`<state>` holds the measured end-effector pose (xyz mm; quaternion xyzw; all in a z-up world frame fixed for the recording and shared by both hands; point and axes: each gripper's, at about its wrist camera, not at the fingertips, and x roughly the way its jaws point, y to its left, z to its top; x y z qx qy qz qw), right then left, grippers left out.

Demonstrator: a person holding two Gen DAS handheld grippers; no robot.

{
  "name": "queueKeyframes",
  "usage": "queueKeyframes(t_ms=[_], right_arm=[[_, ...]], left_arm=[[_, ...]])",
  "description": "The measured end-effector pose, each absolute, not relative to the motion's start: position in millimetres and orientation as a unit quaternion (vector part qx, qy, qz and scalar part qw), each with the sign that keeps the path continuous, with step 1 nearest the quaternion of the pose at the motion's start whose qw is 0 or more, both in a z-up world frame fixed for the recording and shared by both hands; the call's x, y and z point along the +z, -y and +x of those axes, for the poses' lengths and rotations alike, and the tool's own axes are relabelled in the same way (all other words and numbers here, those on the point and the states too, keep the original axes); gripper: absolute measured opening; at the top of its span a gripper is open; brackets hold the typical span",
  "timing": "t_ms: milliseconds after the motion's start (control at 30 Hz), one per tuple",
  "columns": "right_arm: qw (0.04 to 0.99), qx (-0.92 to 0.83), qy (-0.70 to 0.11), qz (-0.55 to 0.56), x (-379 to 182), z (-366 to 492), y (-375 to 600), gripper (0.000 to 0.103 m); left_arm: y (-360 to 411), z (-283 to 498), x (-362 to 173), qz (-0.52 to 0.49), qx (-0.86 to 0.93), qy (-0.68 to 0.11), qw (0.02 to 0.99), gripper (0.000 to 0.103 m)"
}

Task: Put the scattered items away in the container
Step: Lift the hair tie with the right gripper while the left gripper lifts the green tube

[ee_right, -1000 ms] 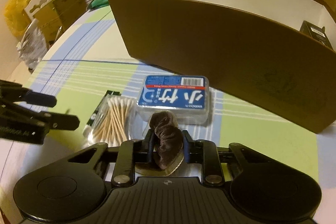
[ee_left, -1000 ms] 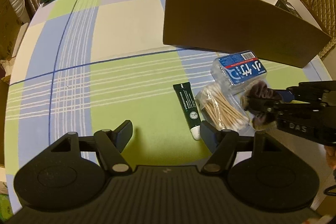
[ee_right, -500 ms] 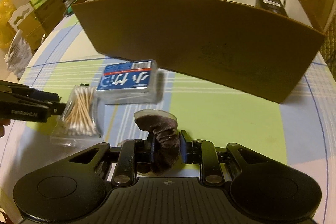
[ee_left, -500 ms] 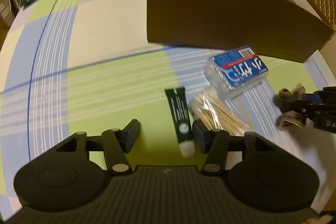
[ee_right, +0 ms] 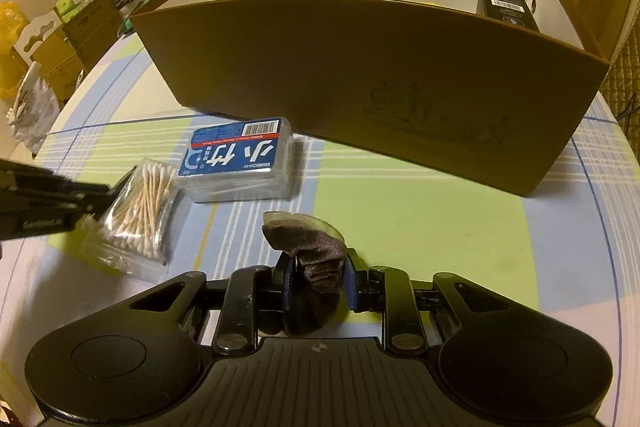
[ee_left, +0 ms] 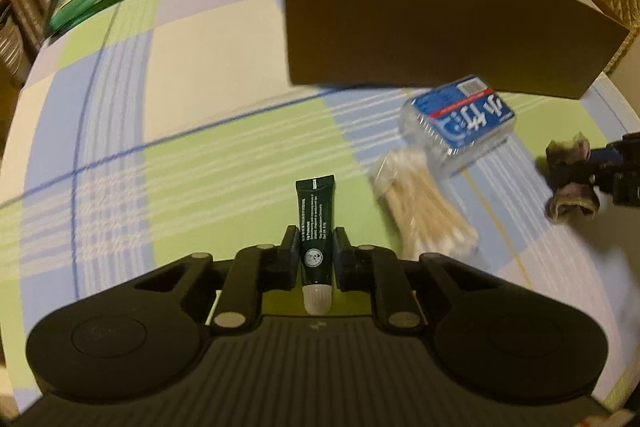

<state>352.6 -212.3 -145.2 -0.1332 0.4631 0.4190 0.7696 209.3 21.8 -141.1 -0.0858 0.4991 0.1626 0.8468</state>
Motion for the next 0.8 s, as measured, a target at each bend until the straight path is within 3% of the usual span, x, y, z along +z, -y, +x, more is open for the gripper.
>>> queueKeyframes(t_ms=[100, 367, 433, 500, 800], right_arm=[[0.774, 0.416, -0.456, -0.139, -145, 351, 212, 0.042], [0.774, 0.42, -0.451, -0.147, -148, 348, 205, 0.046], [0.77, 0.424, -0.453, -0.153, -150, 346, 203, 0.042], [0.764, 0.43, -0.453, -0.162, -150, 342, 200, 0.016], [0.758, 0.437, -0.457, -0.162, -143, 338, 206, 0.011]], left_arm=[[-23, 197, -139, -0.093, 0.174, -0.508, 0.839, 0.013], [-24, 203, -139, -0.104, 0.189, -0.506, 0.835, 0.016], [-23, 208, -139, -0.105, 0.19, -0.503, 0.837, 0.016], [-21, 209, -139, -0.104, 0.191, -0.501, 0.837, 0.016], [-15, 192, -136, -0.118, 0.186, -0.505, 0.834, 0.015]])
